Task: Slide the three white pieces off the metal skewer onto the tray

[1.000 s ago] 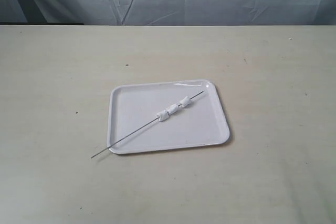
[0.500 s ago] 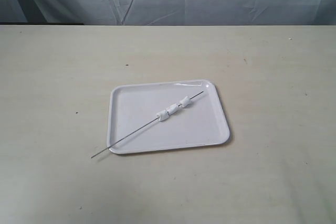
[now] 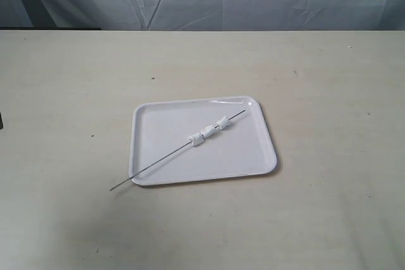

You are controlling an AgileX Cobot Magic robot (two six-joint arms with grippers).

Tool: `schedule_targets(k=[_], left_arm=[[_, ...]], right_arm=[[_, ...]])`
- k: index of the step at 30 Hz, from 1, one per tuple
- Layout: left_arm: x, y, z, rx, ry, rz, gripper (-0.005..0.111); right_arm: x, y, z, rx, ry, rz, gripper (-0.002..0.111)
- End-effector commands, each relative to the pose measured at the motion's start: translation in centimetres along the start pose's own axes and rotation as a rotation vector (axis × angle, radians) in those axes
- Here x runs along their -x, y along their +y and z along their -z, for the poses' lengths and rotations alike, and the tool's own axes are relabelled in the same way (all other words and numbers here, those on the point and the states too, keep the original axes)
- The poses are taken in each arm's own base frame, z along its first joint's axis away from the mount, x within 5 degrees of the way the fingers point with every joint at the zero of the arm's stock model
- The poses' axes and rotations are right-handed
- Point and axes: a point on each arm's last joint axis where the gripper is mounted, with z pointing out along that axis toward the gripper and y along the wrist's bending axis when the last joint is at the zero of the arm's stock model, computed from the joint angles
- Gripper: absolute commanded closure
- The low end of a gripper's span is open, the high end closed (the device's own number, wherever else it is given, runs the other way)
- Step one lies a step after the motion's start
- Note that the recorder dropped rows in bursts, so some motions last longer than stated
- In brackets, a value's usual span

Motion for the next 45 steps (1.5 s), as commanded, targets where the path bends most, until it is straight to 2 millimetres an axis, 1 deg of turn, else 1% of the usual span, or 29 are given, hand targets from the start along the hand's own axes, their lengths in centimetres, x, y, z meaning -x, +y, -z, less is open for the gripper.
schedule_targets(k=[1, 3, 5, 6, 10, 14, 16, 20, 21, 23, 24, 25, 27, 30, 32, 35, 38, 42, 45], left_arm=[[0.0, -0.1, -2.2, -0.003, 0.061, -0.026, 0.107], [0.2, -0.7, -3.0, -0.027, 0.064, -0.046, 0.107], [0.8, -1.5, -3.6, -0.059, 0.029, -0.066, 0.107], [1.2, -2.1, -3.8, -0.084, -0.007, -0.080, 0.107], [2.0, -3.5, -4.0, -0.137, -0.042, -0.117, 0.107], [2.3, -4.8, -4.5, -0.180, -0.018, -0.145, 0.106], [2.0, -5.4, -4.8, -0.199, 0.007, -0.169, 0.102], [0.5, -6.3, -5.8, -0.218, 0.122, -0.277, 0.087], [-0.2, -6.4, -6.1, -0.216, 0.179, -0.306, 0.082], [-1.0, -6.4, -6.9, -0.199, 0.282, -0.329, 0.075], [-1.3, -6.4, -7.3, -0.190, 0.330, -0.334, 0.073], [-1.6, -6.3, -7.5, -0.183, 0.369, -0.332, 0.073], [-1.9, -6.4, -7.9, -0.173, 0.428, -0.328, 0.073], [-1.7, -6.5, -8.4, -0.164, 0.467, -0.337, 0.073], [-1.2, -6.7, -8.6, -0.166, 0.457, -0.330, 0.073], [-0.4, -7.2, -8.9, -0.181, 0.425, -0.266, 0.073], [-0.1, -8.5, -9.3, -0.244, 0.429, -0.327, 0.073], [-0.7, -10.8, -10.3, -0.377, 0.510, -0.373, 0.073], [-1.4, -12.1, -11.4, -0.464, 0.530, -0.375, 0.073]], right_arm=[[0.1, 0.0, 0.0, 0.004, -0.012, 0.001, 0.064], [0.1, 0.0, 0.0, 0.003, -0.012, 0.005, 0.064], [0.5, 0.0, 0.0, -0.001, -0.058, 0.016, 0.064], [1.2, 0.0, 0.1, -0.001, -0.134, 0.017, 0.064], [3.7, 0.0, 0.8, 0.006, -0.426, -0.011, 0.064], [5.4, 0.0, 1.7, 0.006, -0.632, -0.025, 0.064], [5.9, -0.1, 2.2, 0.005, -0.706, -0.025, 0.064], [6.8, -0.1, 3.0, 0.009, -0.839, -0.039, 0.064], [6.7, -0.1, 3.0, 0.027, -0.837, -0.078, 0.064], [6.3, -0.1, 2.5, 0.092, -0.762, -0.244, 0.064], [6.0, -0.1, 2.2, 0.109, -0.715, -0.301, 0.064], [5.6, 0.0, 1.9, 0.108, -0.658, -0.322, 0.064], [5.1, 0.0, 1.6, 0.098, -0.591, -0.323, 0.064], [5.1, 0.0, 1.6, 0.098, -0.596, -0.323, 0.064], [5.4, 0.0, 1.8, 0.104, -0.637, -0.316, 0.064], [5.3, 0.0, 1.7, 0.103, -0.611, -0.308, 0.064], [4.5, 0.1, 1.2, 0.085, -0.512, -0.280, 0.064], [3.1, 0.0, 0.4, 0.053, -0.335, -0.286, 0.064], [2.6, 0.0, 0.0, 0.040, -0.265, -0.305, 0.064]])
